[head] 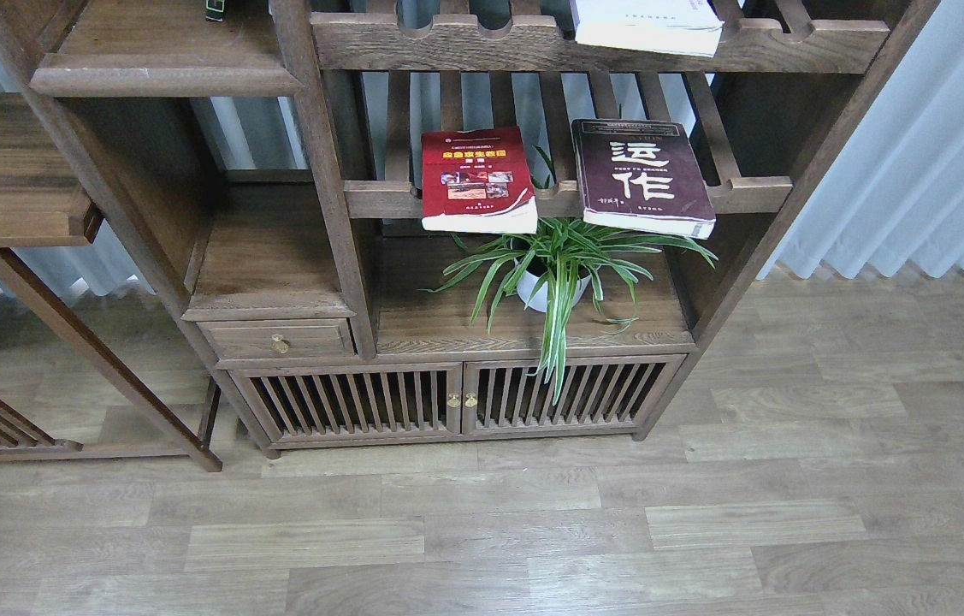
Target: Organize books on shelf
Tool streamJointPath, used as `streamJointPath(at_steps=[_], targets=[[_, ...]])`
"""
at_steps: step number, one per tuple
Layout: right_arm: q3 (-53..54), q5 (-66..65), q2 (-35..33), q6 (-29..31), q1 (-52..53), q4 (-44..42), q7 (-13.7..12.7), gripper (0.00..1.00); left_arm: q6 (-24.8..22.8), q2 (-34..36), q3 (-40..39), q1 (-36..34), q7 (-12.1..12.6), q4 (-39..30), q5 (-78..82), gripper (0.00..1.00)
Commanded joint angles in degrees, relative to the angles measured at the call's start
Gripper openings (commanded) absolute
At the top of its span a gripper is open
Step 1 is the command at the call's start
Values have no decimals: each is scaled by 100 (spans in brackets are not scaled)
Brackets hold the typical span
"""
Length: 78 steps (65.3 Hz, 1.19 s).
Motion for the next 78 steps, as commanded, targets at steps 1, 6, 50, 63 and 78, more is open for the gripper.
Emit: streamJointPath(at_steps=[1,6,50,63,78], targets=[[0,0,0,0,0,2,0,99,0,0,-3,1,3,545,0,100],[0,0,0,0,0,2,0,99,0,0,6,1,3,545,0,100],[0,0,0,0,0,2,0,99,0,0,6,1,-6,545,0,100],[0,0,0,0,0,2,0,99,0,0,6,1,-6,545,0,100],[0,0,0,0,0,2,0,99,0,0,6,1,3,545,0,100]])
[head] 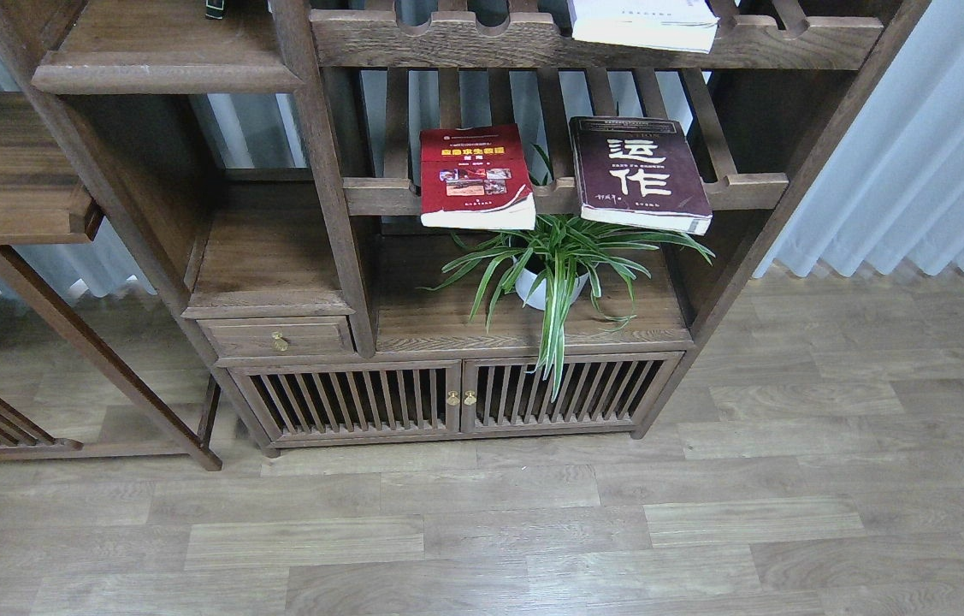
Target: Organize books on shelf
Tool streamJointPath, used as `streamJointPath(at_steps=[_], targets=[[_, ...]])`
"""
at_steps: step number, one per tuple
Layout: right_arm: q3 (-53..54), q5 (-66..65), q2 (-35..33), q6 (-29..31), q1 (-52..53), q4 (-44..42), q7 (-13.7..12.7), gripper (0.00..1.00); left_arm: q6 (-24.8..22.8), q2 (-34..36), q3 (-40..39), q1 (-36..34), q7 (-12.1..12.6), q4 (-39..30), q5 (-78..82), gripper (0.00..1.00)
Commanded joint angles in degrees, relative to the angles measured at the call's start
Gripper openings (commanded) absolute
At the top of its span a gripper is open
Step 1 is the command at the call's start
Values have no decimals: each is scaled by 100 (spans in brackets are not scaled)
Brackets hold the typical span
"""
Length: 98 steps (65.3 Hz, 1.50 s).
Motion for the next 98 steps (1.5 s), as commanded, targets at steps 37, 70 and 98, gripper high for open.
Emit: streamJointPath(at_steps=[37,70,98], targets=[[0,0,0,0,0,1,0,99,0,0,-3,0,-5,545,0,100],[0,0,0,0,0,1,0,99,0,0,-3,0,4,545,0,100],[0,0,0,0,0,-8,0,99,0,0,-3,0,4,545,0,100]])
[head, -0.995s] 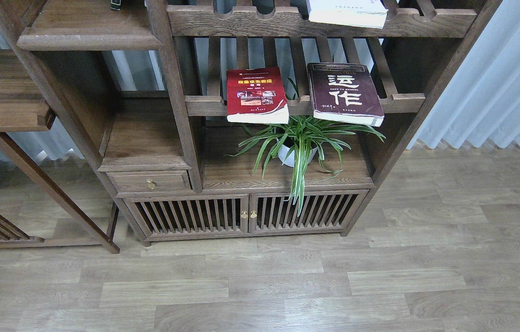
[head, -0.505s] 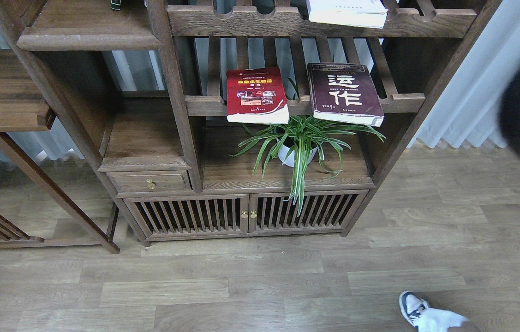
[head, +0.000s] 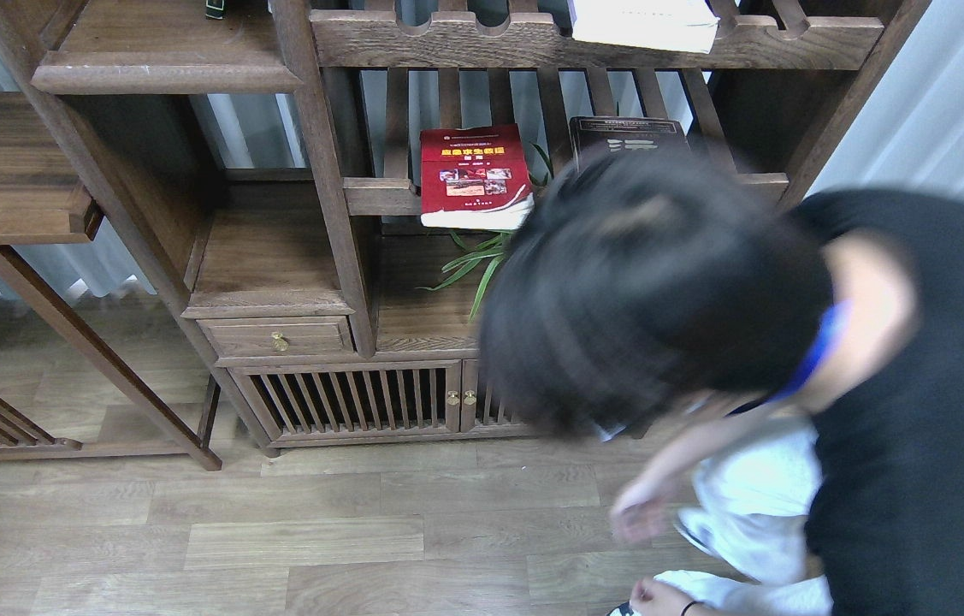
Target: Organize books on shelf
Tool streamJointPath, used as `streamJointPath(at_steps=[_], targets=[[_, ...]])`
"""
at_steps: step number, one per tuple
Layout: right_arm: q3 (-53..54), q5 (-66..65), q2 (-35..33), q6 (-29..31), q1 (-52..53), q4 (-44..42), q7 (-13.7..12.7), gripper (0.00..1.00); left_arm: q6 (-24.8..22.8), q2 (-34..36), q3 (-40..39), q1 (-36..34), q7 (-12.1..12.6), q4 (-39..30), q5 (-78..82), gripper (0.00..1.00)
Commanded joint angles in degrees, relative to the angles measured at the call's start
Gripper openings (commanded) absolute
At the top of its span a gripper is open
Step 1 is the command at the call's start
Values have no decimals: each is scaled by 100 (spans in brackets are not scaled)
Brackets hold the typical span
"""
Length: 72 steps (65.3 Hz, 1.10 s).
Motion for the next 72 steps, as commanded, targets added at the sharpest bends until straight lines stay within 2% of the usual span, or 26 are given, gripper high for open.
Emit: streamJointPath(at_steps=[1,72], targets=[[0,0,0,0,0,0,1,99,0,0,-3,1,5,545,0,100],[0,0,0,0,0,0,1,99,0,0,-3,1,5,545,0,100]])
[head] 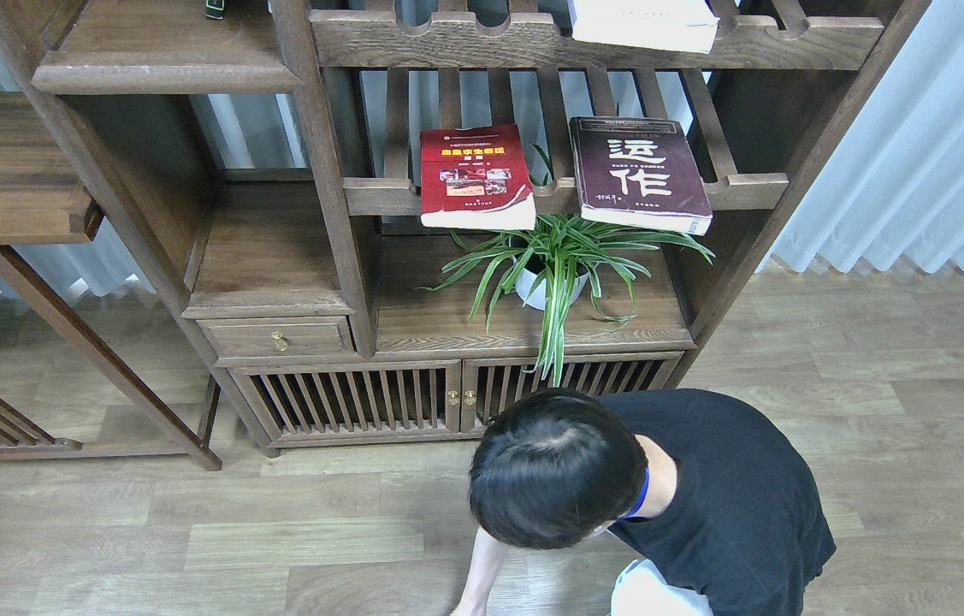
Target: Organize books on shelf
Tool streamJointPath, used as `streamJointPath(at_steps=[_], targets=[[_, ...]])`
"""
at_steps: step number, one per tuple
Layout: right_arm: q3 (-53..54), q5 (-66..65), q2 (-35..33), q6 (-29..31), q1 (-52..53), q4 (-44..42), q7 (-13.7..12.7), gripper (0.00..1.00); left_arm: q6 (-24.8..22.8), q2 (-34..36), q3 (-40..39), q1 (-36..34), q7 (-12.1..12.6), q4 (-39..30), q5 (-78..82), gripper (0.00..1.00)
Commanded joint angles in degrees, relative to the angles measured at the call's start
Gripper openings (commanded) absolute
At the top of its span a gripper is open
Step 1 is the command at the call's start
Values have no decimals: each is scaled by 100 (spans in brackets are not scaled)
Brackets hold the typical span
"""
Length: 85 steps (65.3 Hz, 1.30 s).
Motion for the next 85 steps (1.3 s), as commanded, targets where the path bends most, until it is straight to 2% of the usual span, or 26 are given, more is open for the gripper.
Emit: streamJointPath(at_steps=[1,85], targets=[[0,1,0,0,0,1,0,99,0,0,-3,2,3,545,0,100],[0,1,0,0,0,-8,0,99,0,0,6,2,3,545,0,100]])
